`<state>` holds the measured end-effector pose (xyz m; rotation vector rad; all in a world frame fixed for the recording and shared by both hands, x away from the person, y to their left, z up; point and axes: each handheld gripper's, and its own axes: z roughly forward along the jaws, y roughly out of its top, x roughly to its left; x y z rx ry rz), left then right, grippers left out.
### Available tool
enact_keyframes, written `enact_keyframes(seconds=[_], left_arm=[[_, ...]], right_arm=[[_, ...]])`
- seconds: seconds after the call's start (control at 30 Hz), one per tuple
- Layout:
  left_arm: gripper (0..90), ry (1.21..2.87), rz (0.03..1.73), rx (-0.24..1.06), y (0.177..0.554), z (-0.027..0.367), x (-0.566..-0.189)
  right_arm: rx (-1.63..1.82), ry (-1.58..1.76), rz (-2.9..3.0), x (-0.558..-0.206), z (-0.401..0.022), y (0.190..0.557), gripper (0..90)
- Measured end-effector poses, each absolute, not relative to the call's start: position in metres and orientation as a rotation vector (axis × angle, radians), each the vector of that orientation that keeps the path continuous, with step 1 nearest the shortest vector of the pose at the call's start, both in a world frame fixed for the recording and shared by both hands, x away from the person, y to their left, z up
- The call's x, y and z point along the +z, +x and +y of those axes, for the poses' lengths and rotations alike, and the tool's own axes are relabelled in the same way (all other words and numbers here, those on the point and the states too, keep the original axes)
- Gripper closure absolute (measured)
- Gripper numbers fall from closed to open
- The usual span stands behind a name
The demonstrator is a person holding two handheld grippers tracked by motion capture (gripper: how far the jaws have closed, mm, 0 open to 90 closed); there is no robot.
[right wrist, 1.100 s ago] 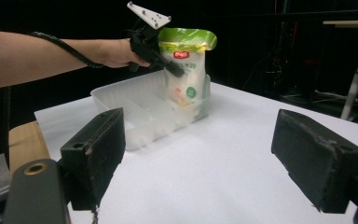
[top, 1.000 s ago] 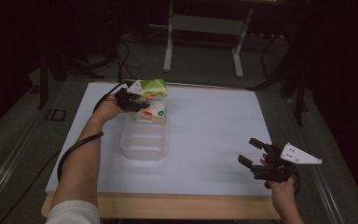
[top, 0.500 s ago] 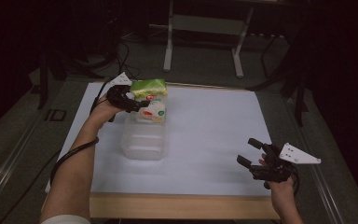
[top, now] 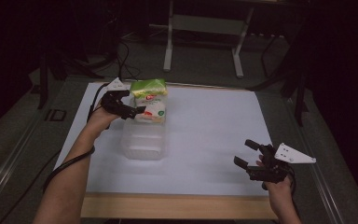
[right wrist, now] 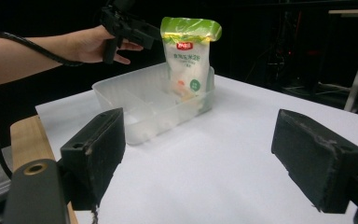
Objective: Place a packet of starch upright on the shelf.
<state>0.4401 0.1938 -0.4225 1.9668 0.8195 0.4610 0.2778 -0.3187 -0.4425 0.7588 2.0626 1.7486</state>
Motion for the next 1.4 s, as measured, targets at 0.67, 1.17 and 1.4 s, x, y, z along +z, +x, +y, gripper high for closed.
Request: enact_keyframes(seconds=[0.67,1.17,1.4], left_arm=[[0.0,1.837,0.934,0.526,0.362,0.195,-0.41],[0.0,1.841,0.892,0.533,0.302,0.179,-0.415],[0.0,1.856,0.813,0.535,0.276,0.161,-0.426]], right_arm=[[1.737,0.767,2.069,-0.442,-0.317,0.277,17.2],[1.729,0.767,2.073,-0.442,-0.316,0.275,17.2],[1.721,0.759,2.087,-0.443,-0.314,0.275,17.2]])
